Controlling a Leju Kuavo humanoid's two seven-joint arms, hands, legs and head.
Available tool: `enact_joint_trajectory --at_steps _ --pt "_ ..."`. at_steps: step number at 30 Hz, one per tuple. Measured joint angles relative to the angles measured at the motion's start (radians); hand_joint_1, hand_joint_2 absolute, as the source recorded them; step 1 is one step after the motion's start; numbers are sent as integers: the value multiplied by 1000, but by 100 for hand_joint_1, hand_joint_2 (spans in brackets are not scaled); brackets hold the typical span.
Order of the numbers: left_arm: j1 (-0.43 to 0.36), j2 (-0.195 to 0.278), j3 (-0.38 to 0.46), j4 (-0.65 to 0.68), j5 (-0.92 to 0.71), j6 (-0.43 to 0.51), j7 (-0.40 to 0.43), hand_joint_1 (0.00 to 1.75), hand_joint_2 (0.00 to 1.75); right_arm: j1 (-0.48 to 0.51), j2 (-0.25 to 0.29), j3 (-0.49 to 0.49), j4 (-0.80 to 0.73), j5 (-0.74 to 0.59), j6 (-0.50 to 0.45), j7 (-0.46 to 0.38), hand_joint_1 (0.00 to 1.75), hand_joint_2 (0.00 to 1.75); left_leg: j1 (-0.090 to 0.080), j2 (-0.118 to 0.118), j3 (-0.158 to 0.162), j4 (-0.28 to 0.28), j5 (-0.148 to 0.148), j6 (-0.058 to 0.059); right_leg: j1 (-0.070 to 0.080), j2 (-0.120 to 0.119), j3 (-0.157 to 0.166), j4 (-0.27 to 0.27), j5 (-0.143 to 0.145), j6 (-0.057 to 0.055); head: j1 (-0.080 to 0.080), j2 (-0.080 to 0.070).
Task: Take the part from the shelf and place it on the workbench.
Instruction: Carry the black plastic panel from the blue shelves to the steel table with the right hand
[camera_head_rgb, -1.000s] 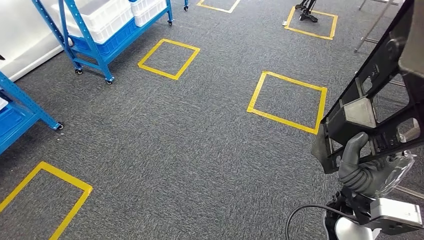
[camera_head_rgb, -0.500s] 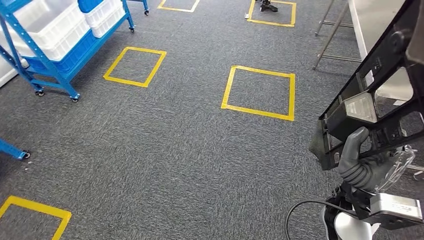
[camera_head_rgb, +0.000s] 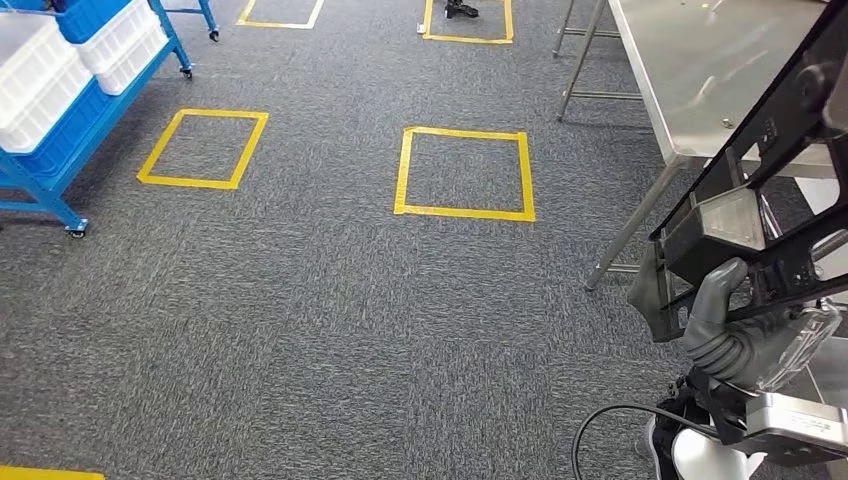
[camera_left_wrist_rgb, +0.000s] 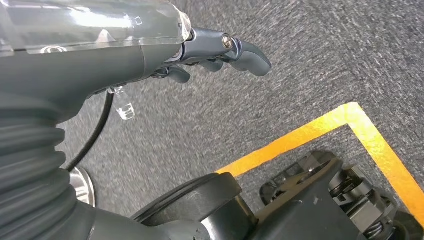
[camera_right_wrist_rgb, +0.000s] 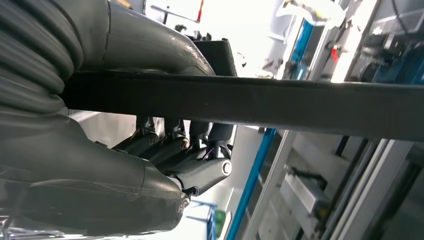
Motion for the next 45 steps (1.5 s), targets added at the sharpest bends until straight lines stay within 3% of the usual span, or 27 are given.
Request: enact_joint_trajectory --at_steps 2,3,5,6,8,10,12,13,14,16,17,19,23,25,26,27,29,30,31,33,35,38,40,42,43,44,45 --pt "2 2 0 0 -1 2 2 0 175 1 0 0 -1 5 -7 -3 175 175 -5 18 5 4 -11 -11 7 -40 58 -106 31 -12 -1 0" --pt "3 3 -1 0 -2 4 3 0 175 2 0 0 -2 6 -10 -4 175 175 -8 27 7 5 -16 -17 11 -49 67 -127 31 -20 -1 0" --pt "4 4 -2 0 -3 7 4 0 175 6 0 0 -5 8 -15 -6 175 175 -10 45 15 4 -23 -27 15 -27 67 -128 28 -35 -2 0" --pt "4 5 -3 0 -3 8 4 0 175 8 0 0 -8 8 -16 -6 175 175 -8 41 18 9 -31 -32 15 -15 68 -131 29 -42 -3 0" --pt "2 6 -5 0 -5 9 0 0 175 11 0 0 -13 9 -17 -8 175 175 -2 0 -3 68 -72 -40 10 6 70 -135 31 -55 -7 0" --pt "-5 5 -5 0 -7 9 -7 0 175 14 0 0 -14 9 -21 -9 175 175 1 -43 -63 202 -137 -43 11 27 70 -135 30 -63 -10 0" --pt "-12 5 -5 0 -9 9 -12 0 175 17 0 0 -14 8 -26 -11 175 175 1 -52 -110 301 -161 -42 14 52 71 -133 29 -65 -9 0" --pt "-14 4 -5 0 -9 9 -13 0 175 19 0 0 -14 8 -27 -11 175 175 1 -53 -110 296 -141 -40 15 67 72 -131 29 -66 -9 0" --pt "-13 5 -5 0 -10 9 -13 0 175 20 0 0 -14 7 -28 -11 175 175 1 -58 -95 255 -104 -36 15 82 73 -130 28 -66 -9 0" --pt "-9 5 -6 0 -11 9 -13 0 175 21 0 0 -15 7 -29 -12 175 175 2 -103 -49 124 -26 -27 14 110 73 -126 28 -63 -9 0" --pt "-8 4 -6 0 -11 9 -14 0 175 22 0 0 -15 7 -30 -12 175 175 2 -127 -32 73 -7 -24 13 123 69 -125 30 -59 -9 0" --pt "-8 3 -6 1 -12 8 -15 0 175 23 0 -1 -14 7 -30 -12 175 175 1 -150 -21 33 -5 -21 9 144 57 -125 39 -46 -10 0" --pt "-9 1 -7 1 -15 8 -15 0 175 26 0 -3 -15 6 -31 -13 175 175 -1 -124 -13 15 -2 -12 7 172 52 -134 51 -27 -12 0" --pt "-9 1 -7 1 -15 8 -15 0 175 26 0 -4 -15 6 -31 -13 175 175 0 -123 -12 14 -1 -11 8 173 51 -134 51 -26 -12 0" --pt "-8 1 -7 1 -16 8 -15 0 175 26 -1 -4 -15 7 -31 -13 175 175 3 -117 -9 7 3 -8 10 157 48 -127 44 -26 -11 0" --pt "-6 1 -7 1 -17 8 -14 0 175 25 -2 -5 -16 7 -31 -13 175 175 5 -107 -6 0 8 -3 13 132 39 -106 29 -25 -8 0" --pt "0 1 -8 1 -19 7 -16 0 175 25 -5 -7 -16 7 -31 -13 175 175 6 -63 -1 -11 14 5 11 63 -29 36 -36 -16 -3 0" --pt "3 2 -8 1 -20 7 -18 0 175 24 -7 -9 -16 7 -31 -14 175 175 5 -42 0 -10 12 5 6 43 -50 81 -48 -11 -1 0" --pt "5 3 -8 1 -20 6 -20 0 175 25 -8 -11 -16 7 -31 -14 175 175 4 -21 1 -9 9 2 1 28 -51 91 -40 -7 -1 0" --pt "7 5 -8 1 -21 4 -22 0 175 23 -10 -13 -16 8 -29 -14 175 175 4 2 7 -5 -1 -7 0 -7 24 -42 19 -5 -1 0" --pt "9 8 -8 1 -23 3 -24 0 175 20 -12 -13 -16 10 -26 -14 175 175 0 19 11 -1 -11 -19 6 -31 69 -125 38 -16 -2 0" --pt "9 11 -10 1 -26 3 -25 0 175 18 -15 -14 -16 13 -26 -12 175 175 -1 37 21 1 -22 -36 11 -8 69 -133 33 -38 -4 0" --pt "7 12 -11 0 -27 4 -29 0 175 15 -16 -14 -16 17 -26 -12 175 175 4 3 10 38 -51 -45 8 11 71 -137 34 -52 -5 0" --pt "1 12 -11 0 -25 4 -34 0 175 12 -16 -14 -15 19 -25 -12 175 175 7 -44 -43 153 -111 -50 8 27 71 -138 35 -61 -7 0" --pt "-4 12 -11 0 -24 3 -35 0 175 11 -16 -14 -15 20 -23 -11 175 175 8 -52 -76 225 -139 -50 10 36 71 -137 34 -64 -8 0" --pt "-9 11 -11 0 -23 3 -36 0 175 11 -16 -14 -15 22 -22 -11 175 175 8 -54 -102 278 -152 -50 11 48 71 -136 34 -65 -7 0" --pt "-12 11 -11 0 -23 3 -36 0 175 11 -16 -14 -15 24 -20 -10 175 175 8 -54 -114 299 -146 -48 13 60 72 -135 33 -66 -7 0"
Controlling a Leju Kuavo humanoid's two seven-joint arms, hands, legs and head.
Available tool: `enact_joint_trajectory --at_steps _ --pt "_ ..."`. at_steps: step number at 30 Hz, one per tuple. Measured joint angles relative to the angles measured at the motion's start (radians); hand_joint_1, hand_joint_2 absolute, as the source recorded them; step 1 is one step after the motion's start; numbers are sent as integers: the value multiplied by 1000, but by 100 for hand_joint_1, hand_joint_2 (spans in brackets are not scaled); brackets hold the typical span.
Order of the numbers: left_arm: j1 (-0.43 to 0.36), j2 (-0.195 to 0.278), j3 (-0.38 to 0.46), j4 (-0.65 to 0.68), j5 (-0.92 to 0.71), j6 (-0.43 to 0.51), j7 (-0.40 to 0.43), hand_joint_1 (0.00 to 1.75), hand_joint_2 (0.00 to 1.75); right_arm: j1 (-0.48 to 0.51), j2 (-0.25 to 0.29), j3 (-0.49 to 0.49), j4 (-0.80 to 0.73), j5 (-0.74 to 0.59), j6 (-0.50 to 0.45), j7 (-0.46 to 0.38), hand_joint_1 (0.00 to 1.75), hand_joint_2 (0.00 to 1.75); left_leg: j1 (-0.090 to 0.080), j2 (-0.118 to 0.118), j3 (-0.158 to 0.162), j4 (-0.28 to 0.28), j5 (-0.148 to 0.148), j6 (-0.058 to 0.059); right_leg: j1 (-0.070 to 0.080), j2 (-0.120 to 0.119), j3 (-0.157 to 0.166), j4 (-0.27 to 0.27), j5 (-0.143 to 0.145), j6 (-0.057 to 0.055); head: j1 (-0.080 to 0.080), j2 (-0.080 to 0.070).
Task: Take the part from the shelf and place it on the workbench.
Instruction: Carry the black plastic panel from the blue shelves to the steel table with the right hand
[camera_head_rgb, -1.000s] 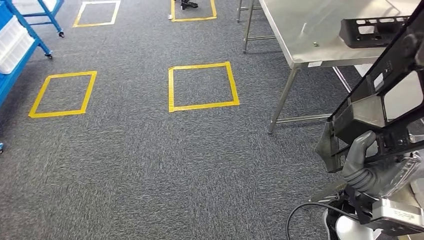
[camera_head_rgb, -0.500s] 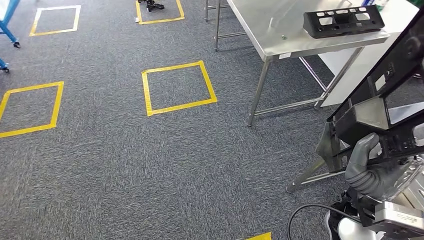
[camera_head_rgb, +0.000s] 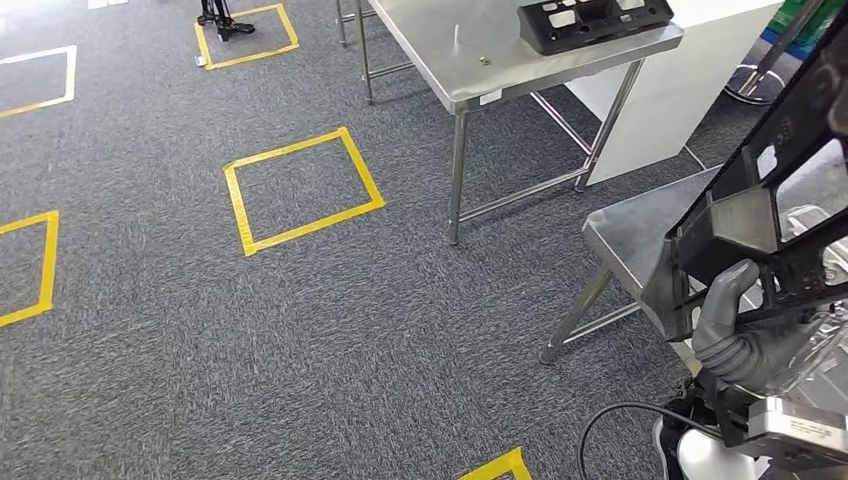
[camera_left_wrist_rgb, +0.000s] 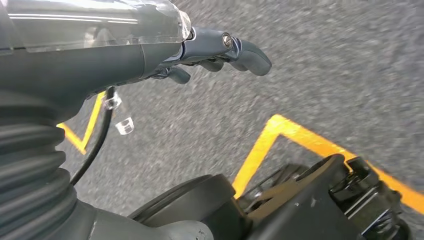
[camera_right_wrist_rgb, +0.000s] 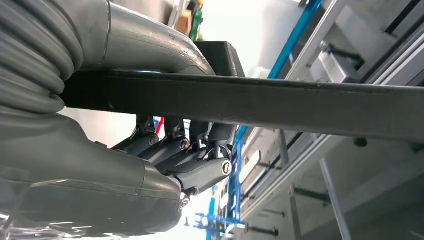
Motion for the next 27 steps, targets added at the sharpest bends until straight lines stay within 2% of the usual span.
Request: enact_joint_trajectory --at_steps 1,2,4,5,6,8,9,11,12,14,15,16,17,18,20,21,22,23,24,26,27 --pt "-1 0 0 0 0 0 0 0 175 0 0 0 0 2 1 1 175 175 0 -2 6 -19 26 4 1 14 1 2 0 0 0 0" --pt "0 0 0 0 -1 0 1 0 175 -1 0 0 0 4 3 2 175 175 0 -10 26 -72 67 9 2 28 1 3 0 0 0 0" --pt "3 -1 0 0 -3 0 2 0 175 -3 0 0 1 8 4 4 175 175 -1 -54 74 -200 133 21 2 55 -1 6 2 3 1 0" --pt "5 -2 0 0 -4 1 3 0 175 -4 -1 0 1 10 4 4 175 175 -2 -72 89 -244 145 24 0 65 -6 8 4 8 1 0" --pt "5 -2 0 0 -4 1 3 0 175 -5 -1 0 2 12 4 5 175 175 -3 -84 96 -267 145 26 -2 75 -11 8 8 13 0 0" --pt "5 -5 -1 0 -6 2 4 0 175 -6 -4 0 3 17 4 8 175 175 -3 -69 103 -284 144 29 -5 92 -18 4 16 28 -2 0" --pt "5 -5 -1 0 -6 2 5 0 175 -6 -5 0 2 20 4 8 175 175 -1 -59 106 -291 149 33 -3 82 -21 4 15 33 -1 0" --pt "7 -7 -2 0 -8 4 7 0 175 -11 -11 0 2 25 4 10 175 175 5 -33 113 -307 161 43 0 31 -44 50 -17 40 5 0" --pt "9 -6 -3 0 -8 5 7 0 175 -13 -14 0 3 27 3 11 175 175 4 -20 113 -309 164 46 -1 0 -70 104 -47 43 9 0" --pt "13 -6 -3 0 -9 7 5 0 175 -16 -17 0 3 33 0 14 175 175 3 7 112 -309 163 47 -7 -22 -131 231 -99 51 12 0" --pt "15 -6 -3 0 -9 8 5 0 175 -16 -18 0 3 35 -2 15 175 175 3 20 113 -309 162 46 -11 -25 -147 265 -103 56 12 0" --pt "16 -6 -3 0 -10 9 4 0 175 -15 -20 0 3 38 -4 16 175 175 4 33 115 -308 159 43 -15 -29 -144 260 -87 60 12 0" --pt "17 -6 -4 0 -10 10 4 0 175 -16 -22 0 3 39 -6 16 175 175 5 45 118 -307 156 40 -19 -36 -121 216 -56 64 12 0" --pt "17 -6 -4 0 -10 11 3 0 175 -16 -24 0 3 40 -7 16 175 175 5 56 122 -304 150 34 -21 -55 -83 144 -23 66 12 0" --pt "18 -2 -5 0 -11 11 3 0 175 -16 -26 0 3 41 -10 17 175 175 0 74 125 -299 138 21 -16 -99 -25 35 9 59 14 0" --pt "19 0 -6 0 -12 11 3 0 175 -16 -26 0 3 42 -11 17 175 175 -3 82 128 -297 133 15 -13 -110 -15 13 9 52 13 0" --pt "19 2 -7 0 -14 12 3 0 175 -15 -27 0 3 45 -13 17 175 175 -6 91 131 -297 129 9 -9 -107 -16 14 4 43 13 0" --pt "20 2 -8 0 -15 12 3 0 175 -15 -27 0 2 50 -16 16 175 175 -6 102 137 -298 126 4 -10 -91 -18 14 3 35 12 0" --pt "19 2 -11 0 -17 12 3 0 175 -13 -27 0 2 57 -20 16 175 175 -4 101 142 -297 120 -2 -11 -80 -18 14 3 29 10 0" --pt "18 2 -14 0 -18 13 3 0 175 -13 -27 0 1 75 -29 15 175 175 2 62 129 -253 86 -9 -13 -57 -18 12 4 15 9 0" --pt "15 2 -15 0 -17 12 3 0 175 -13 -27 0 1 87 -35 14 175 175 4 33 106 -199 55 -10 -13 -48 -18 11 4 10 7 0"
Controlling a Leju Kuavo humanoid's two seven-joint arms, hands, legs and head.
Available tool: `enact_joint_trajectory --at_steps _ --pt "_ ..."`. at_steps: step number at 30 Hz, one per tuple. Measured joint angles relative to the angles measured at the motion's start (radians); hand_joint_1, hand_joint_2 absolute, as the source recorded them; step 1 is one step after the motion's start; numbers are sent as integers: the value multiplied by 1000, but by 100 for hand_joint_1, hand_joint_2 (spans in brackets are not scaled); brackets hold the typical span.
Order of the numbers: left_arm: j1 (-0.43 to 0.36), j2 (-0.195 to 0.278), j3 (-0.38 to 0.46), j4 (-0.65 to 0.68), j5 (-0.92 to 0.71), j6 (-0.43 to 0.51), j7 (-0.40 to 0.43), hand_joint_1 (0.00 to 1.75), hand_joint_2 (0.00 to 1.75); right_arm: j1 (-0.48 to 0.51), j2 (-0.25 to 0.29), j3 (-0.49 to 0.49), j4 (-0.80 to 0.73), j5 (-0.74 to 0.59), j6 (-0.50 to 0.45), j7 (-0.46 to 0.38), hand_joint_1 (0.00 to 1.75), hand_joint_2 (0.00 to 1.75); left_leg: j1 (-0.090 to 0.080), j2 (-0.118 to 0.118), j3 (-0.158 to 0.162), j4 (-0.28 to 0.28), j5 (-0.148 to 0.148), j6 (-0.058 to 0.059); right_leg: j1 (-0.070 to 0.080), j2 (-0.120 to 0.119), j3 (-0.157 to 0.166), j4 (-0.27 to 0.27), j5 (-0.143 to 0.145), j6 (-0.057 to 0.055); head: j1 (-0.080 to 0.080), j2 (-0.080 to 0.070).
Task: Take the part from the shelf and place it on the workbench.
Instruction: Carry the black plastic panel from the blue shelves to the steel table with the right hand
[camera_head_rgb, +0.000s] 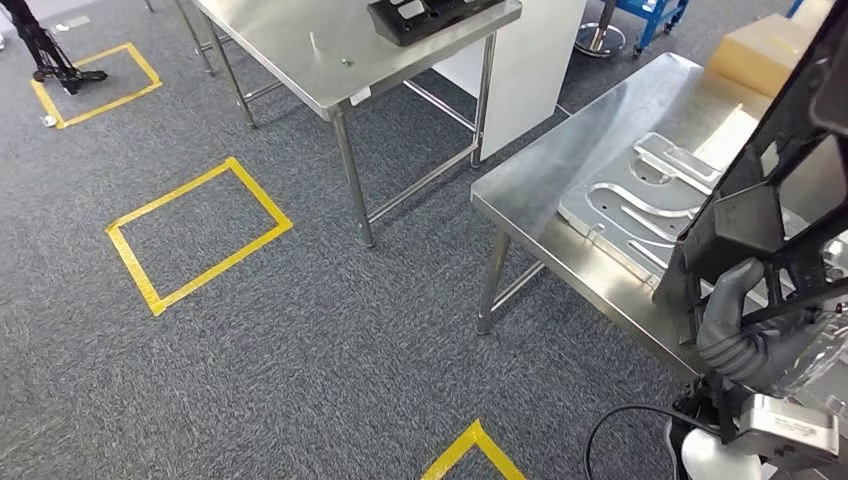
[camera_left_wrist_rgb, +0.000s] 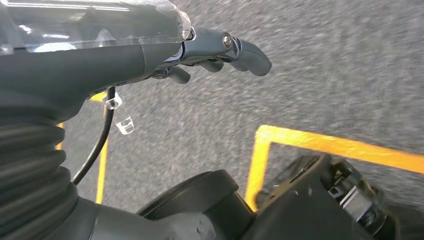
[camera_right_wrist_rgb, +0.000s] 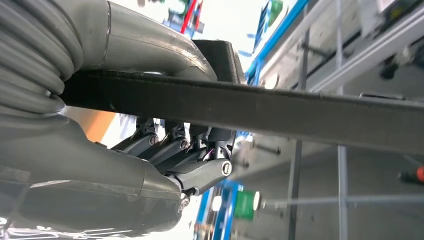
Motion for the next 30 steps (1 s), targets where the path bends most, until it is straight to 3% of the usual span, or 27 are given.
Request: enact_joint_trajectory --at_steps 2,3,4,6,8,10,12,14,16,18,19,20,22,23,25,27,28,30 --pt "-9 -2 0 0 1 -1 0 0 175 -1 0 1 1 31 -13 1 175 175 0 -27 -63 138 -59 2 4 21 -1 0 0 -7 -1 0" --pt "-13 -2 0 0 1 -2 0 0 175 0 0 1 2 52 -21 4 175 175 -1 -29 -86 185 -70 3 7 34 0 1 0 -9 -1 0" --pt "-16 -2 0 0 0 -2 1 0 175 0 0 2 3 76 -29 7 175 175 -2 -31 -93 197 -59 7 10 49 1 1 0 -9 -1 0" --pt "-16 -3 0 0 -1 -3 6 0 175 1 0 3 6 134 -45 21 175 175 -5 -46 -63 112 13 22 16 79 5 2 0 -9 -1 0" --pt "-15 -4 -1 0 -2 -3 9 0 175 0 0 5 10 185 -59 37 175 175 -7 -97 -19 -7 75 41 16 103 5 3 2 -5 0 0" --pt "-15 -6 -1 0 -2 -4 10 0 175 -1 0 8 14 211 -66 45 175 175 -10 -125 0 -64 83 50 11 124 -3 3 9 5 -2 0" --pt "-16 -8 -2 0 -3 -5 11 0 175 0 -1 10 16 226 -69 52 175 175 -10 -105 7 -85 84 51 8 137 -10 0 17 19 -6 0" --pt "-14 -9 -4 0 -6 -4 13 0 175 0 -3 13 18 252 -78 61 175 175 -3 -81 16 -107 97 55 12 98 -24 22 0 28 -1 0" --pt "-7 -9 -5 0 -9 -2 15 0 175 -3 -5 18 22 289 -94 73 175 175 -1 -54 20 -119 105 59 14 42 -71 120 -56 36 6 0" --pt "0 -7 -6 0 -11 -1 18 0 175 -3 -6 23 29 333 -111 86 175 175 -1 -26 20 -119 105 59 6 27 -128 237 -100 46 8 0" --pt "5 -4 -7 0 -12 -1 20 0 175 -2 -7 26 32 355 -119 93 175 175 -1 -12 21 -119 103 56 1 24 -139 258 -99 51 8 0" --pt "11 -2 -7 0 -13 -2 21 0 175 -1 -7 29 35 375 -127 99 175 175 -1 2 23 -118 99 53 -4 18 -128 239 -77 55 8 0" --pt "19 0 -8 0 -14 -2 22 0 175 0 -8 34 40 406 -138 108 175 175 -1 25 29 -113 89 44 -8 -18 -64 116 -15 59 8 0" --pt "20 1 -8 0 -14 -1 22 0 175 -1 -8 37 41 415 -141 111 175 175 -3 34 30 -108 82 37 -4 -40 -32 56 5 55 9 0" --pt "20 2 -9 0 -14 -1 22 0 175 -1 -8 41 44 420 -143 114 175 175 -11 50 33 -103 69 25 3 -62 -6 3 8 39 8 0" --pt "19 3 -10 0 -14 -1 22 0 175 0 -8 44 45 421 -144 115 175 175 -14 69 42 -104 61 15 6 -39 -9 3 3 23 6 0" --pt "19 4 -11 0 -14 0 22 0 175 1 -8 45 46 422 -145 116 175 175 -11 61 44 -99 53 10 5 -27 -9 3 3 17 5 0" --pt "18 4 -13 0 -14 0 22 0 175 0 -8 46 47 425 -147 117 175 175 -5 10 22 -38 10 2 0 -5 -8 0 4 4 3 0"
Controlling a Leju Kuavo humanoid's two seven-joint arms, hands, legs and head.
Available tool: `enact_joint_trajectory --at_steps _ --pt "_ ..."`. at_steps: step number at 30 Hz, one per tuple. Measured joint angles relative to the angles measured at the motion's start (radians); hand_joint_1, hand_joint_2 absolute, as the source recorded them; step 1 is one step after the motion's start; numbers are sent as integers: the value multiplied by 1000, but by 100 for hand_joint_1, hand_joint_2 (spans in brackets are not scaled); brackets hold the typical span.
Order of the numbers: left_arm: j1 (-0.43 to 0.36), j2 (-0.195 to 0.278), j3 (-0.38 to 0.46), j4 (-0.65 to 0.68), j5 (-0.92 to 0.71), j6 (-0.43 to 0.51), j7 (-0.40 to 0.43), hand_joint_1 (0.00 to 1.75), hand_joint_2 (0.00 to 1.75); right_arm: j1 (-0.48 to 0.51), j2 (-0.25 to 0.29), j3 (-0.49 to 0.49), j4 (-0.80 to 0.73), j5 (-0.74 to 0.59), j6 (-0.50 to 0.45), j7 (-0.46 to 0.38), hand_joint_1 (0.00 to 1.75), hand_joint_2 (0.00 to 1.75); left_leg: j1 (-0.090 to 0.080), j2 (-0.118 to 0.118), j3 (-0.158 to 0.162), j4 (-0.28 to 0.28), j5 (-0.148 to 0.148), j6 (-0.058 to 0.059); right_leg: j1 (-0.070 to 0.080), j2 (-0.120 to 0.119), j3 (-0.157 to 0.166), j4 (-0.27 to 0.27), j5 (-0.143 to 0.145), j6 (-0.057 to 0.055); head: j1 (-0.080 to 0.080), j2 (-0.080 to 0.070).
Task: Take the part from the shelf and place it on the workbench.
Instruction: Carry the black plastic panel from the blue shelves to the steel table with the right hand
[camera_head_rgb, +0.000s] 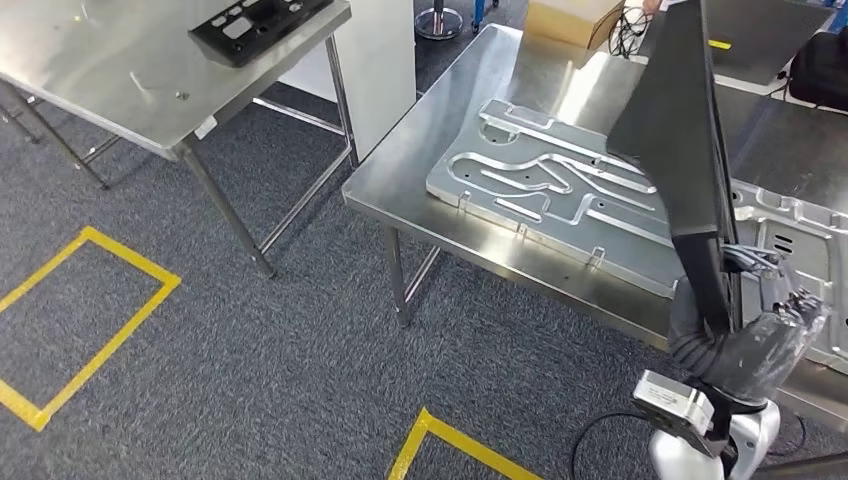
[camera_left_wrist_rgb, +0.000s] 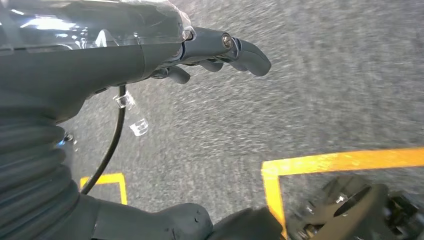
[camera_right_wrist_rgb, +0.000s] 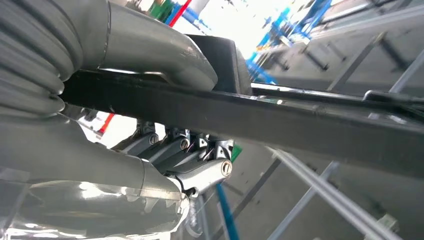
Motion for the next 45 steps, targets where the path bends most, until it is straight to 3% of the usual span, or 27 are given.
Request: enact_joint_trajectory --at_steps 1,3,4,5,7,9,11,12,13,15,17,18,20,22,24,26,28,29,31,33,35,36,37,39,40,42,45 --pt "1 0 -1 0 0 0 0 0 175 0 0 2 0 4 -2 2 175 175 2 -32 -29 61 -33 -1 0 10 0 0 0 -4 -1 0" --pt "5 0 -2 0 0 0 3 0 175 0 0 8 3 17 -7 10 175 175 2 -57 -104 205 -91 -1 3 35 0 0 -1 -10 -3 0" --pt "7 1 -2 0 1 0 4 0 175 1 0 12 4 24 -10 14 175 175 2 -59 -131 248 -95 1 4 50 1 1 -1 -11 -3 0" --pt "9 1 -2 0 2 -1 7 0 175 1 0 14 6 32 -12 18 175 175 2 -61 -143 254 -79 3 6 66 2 1 -1 -11 -3 0" --pt "10 2 -2 0 6 -2 9 0 175 1 0 16 9 45 -16 24 175 175 2 -75 -115 152 7 13 8 96 6 3 -1 -10 -3 0" --pt "10 2 -1 0 14 -3 12 0 175 1 0 18 10 53 -21 31 175 175 2 -118 -70 23 73 22 9 120 5 6 0 -5 -2 0" --pt "9 3 0 0 24 -4 17 0 175 3 0 19 10 60 -25 37 175 175 0 -139 -55 -24 85 26 7 140 -1 6 3 8 -1 0" --pt "8 2 2 0 29 -4 19 0 175 6 0 19 10 63 -25 41 175 175 -1 -130 -53 -29 87 29 5 152 -3 4 7 17 -1 0" --pt "7 1 4 0 33 -5 22 0 175 9 0 19 10 65 -26 43 175 175 -1 -119 -50 -34 91 35 4 153 -5 4 8 23 -1 0" --pt "7 -2 8 0 42 -9 23 0 175 15 -1 19 10 69 -27 47 175 175 2 -94 -45 -47 102 49 8 115 -21 39 -16 31 4 0" --pt "8 -3 13 0 55 -19 17 0 175 17 -2 20 10 71 -28 49 175 175 1 -69 -46 -52 107 57 10 57 -66 144 -81 35 12 0" --pt "10 -4 17 0 61 -24 11 0 175 19 -3 20 10 73 -28 49 175 175 -1 -56 -48 -52 107 58 9 42 -94 208 -112 38 13 0" --pt "12 -4 26 0 71 -32 3 0 175 23 -3 21 10 75 -28 49 175 175 -3 -29 -48 -51 105 57 7 29 -117 267 -126 42 13 0" --pt "11 -6 32 0 73 -36 -1 0 175 26 -4 20 10 80 -28 49 175 175 -3 -3 -43 -51 101 53 7 10 -65 180 -72 40 14 0" --pt "10 -7 34 0 74 -37 -2 0 175 25 -6 18 10 86 -28 49 175 175 -8 17 -37 -49 93 45 14 -36 7 49 -28 30 13 0" --pt "8 -7 36 0 74 -38 -3 0 175 25 -7 15 10 91 -28 50 175 175 -14 35 -32 -47 86 35 22 -54 31 -1 -23 16 12 0" --pt "7 -7 37 0 73 -38 -3 0 175 27 -7 14 10 96 -28 50 175 175 -16 54 -25 -49 81 25 23 -29 28 -3 -22 5 10 0" --pt "6 -7 37 0 73 -37 -3 0 175 28 -7 14 9 99 -28 51 175 175 -15 50 -22 -45 74 20 20 -18 29 -6 -20 0 10 0" --pt "4 -7 37 0 73 -37 -3 0 175 28 -8 14 8 105 -28 53 175 175 -12 6 -43 13 32 10 12 2 33 -13 -16 -11 6 0" --pt "7 -7 38 0 69 -37 -3 0 175 28 -7 14 8 107 -28 54 175 175 -9 -46 -105 148 -35 5 11 18 32 -13 -15 -19 1 0" --pt "10 -7 38 0 65 -37 -2 0 175 30 -6 15 8 103 -28 47 175 175 -8 -60 -158 248 -58 4 12 36 31 -11 -15 -21 0 0" --pt "11 -7 39 0 64 -36 -1 0 175 31 -4 14 8 101 -28 44 175 175 -8 -61 -161 243 -39 5 13 45 32 -9 -16 -21 1 0" --pt "12 -7 39 0 64 -36 -1 0 175 32 -3 14 8 100 -28 41 175 175 -8 -62 -146 198 -2 7 13 52 33 -7 -17 -20 0 0" --pt "12 -7 39 0 63 -35 -1 0 175 32 -2 14 8 100 -28 39 175 175 -9 -71 -93 56 75 16 15 62 34 -3 -19 -15 0 0" --pt "11 -7 39 0 63 -35 -1 0 175 32 -2 14 8 99 -28 39 175 175 -9 -76 -74 4 95 21 16 66 32 -1 -19 -11 1 0" --pt "10 -8 39 0 63 -35 -1 0 175 33 -1 14 8 98 -28 38 175 175 -10 -84 -64 -37 102 25 20 68 26 3 -21 -9 1 0" --pt "11 -10 39 0 64 -35 0 0 175 35 0 14 8 93 -28 41 175 175 -13 -83 -65 -40 108 28 17 68 24 0 -16 -13 2 0"
